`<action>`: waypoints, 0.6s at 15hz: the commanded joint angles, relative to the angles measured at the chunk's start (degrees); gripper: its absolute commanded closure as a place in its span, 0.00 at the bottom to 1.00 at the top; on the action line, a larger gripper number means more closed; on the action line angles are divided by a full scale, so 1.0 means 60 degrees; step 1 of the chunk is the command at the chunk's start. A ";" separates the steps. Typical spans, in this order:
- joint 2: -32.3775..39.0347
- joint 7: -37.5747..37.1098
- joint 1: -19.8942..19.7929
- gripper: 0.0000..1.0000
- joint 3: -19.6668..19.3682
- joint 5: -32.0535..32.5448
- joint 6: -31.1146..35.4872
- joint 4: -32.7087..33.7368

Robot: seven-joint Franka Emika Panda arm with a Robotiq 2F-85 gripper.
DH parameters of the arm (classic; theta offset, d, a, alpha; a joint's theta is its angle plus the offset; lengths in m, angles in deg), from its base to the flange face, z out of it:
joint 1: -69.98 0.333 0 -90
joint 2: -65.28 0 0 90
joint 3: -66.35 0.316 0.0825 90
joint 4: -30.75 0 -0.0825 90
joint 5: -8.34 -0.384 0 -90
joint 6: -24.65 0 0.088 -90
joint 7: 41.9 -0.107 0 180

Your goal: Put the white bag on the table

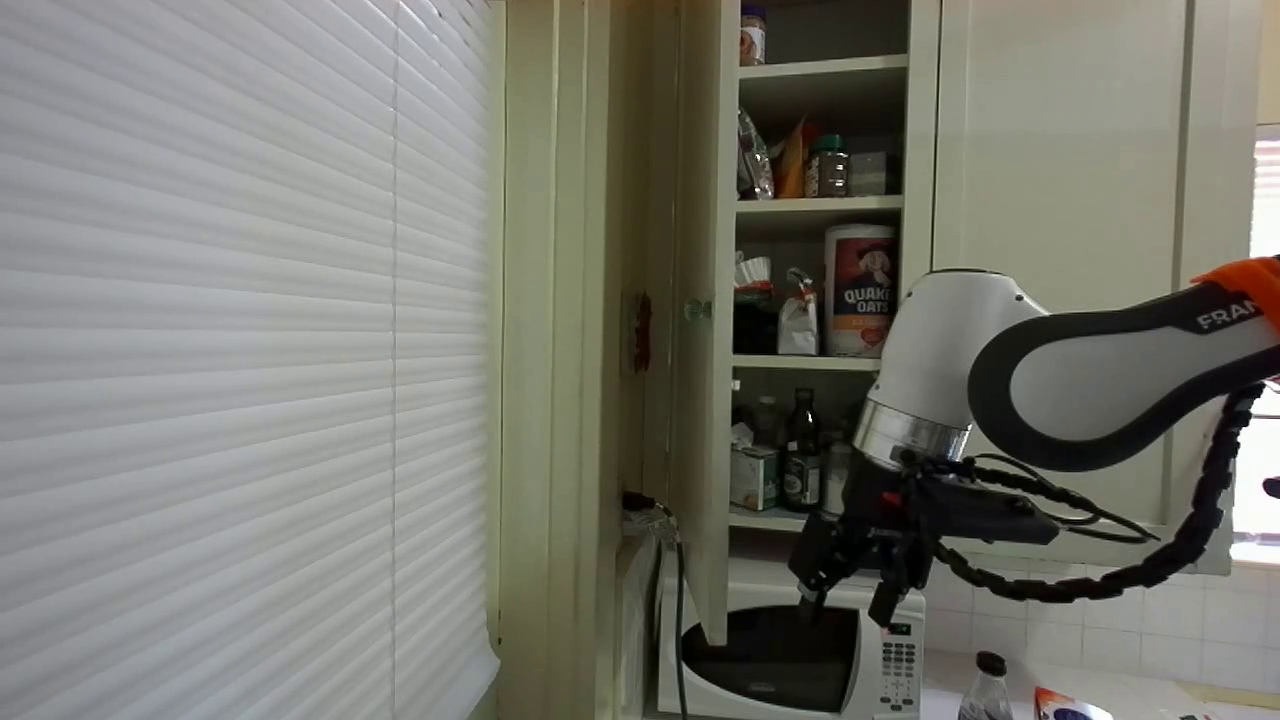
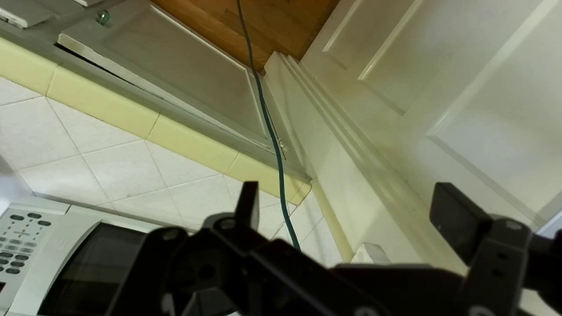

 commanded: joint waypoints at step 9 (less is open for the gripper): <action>0.0232 -0.1103 -0.0474 0.00 -0.0487 0.1613 -0.0158 0.0513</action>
